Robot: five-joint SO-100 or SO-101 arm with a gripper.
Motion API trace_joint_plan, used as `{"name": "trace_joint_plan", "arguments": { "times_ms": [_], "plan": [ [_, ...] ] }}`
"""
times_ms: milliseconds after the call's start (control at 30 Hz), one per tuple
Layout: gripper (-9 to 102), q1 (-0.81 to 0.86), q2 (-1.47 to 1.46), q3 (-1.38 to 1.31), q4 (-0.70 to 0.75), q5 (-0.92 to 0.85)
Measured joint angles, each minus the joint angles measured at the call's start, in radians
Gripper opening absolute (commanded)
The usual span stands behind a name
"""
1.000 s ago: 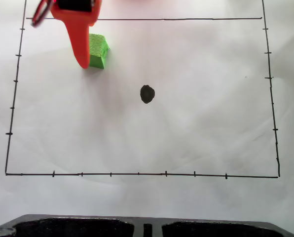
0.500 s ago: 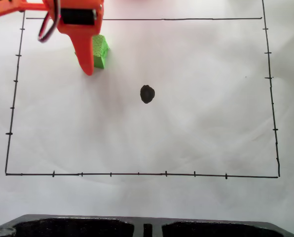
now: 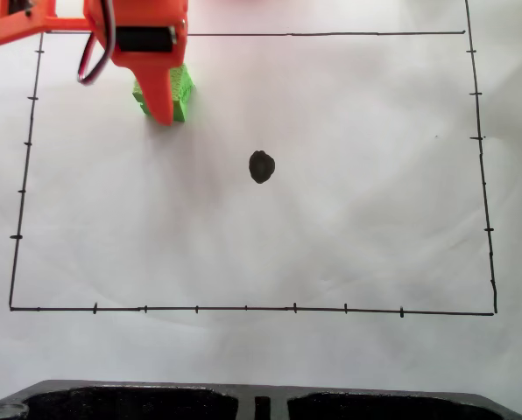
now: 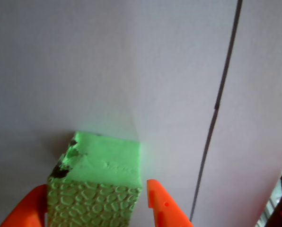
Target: Grasp the colored block, Place it on the black dot, and then return the arm to the default position.
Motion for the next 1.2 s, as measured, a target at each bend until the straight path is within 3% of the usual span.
{"name": "trace_joint_plan", "arguments": {
  "times_ms": [333,733,1200],
  "plan": [
    [12,0.0,0.0,0.0,-0.043,0.038],
    [11,-0.011,0.002,-0.005,-0.078,0.049],
    [10,-0.238,-0.176,-0.311,-0.009,0.179]
  ]
}}
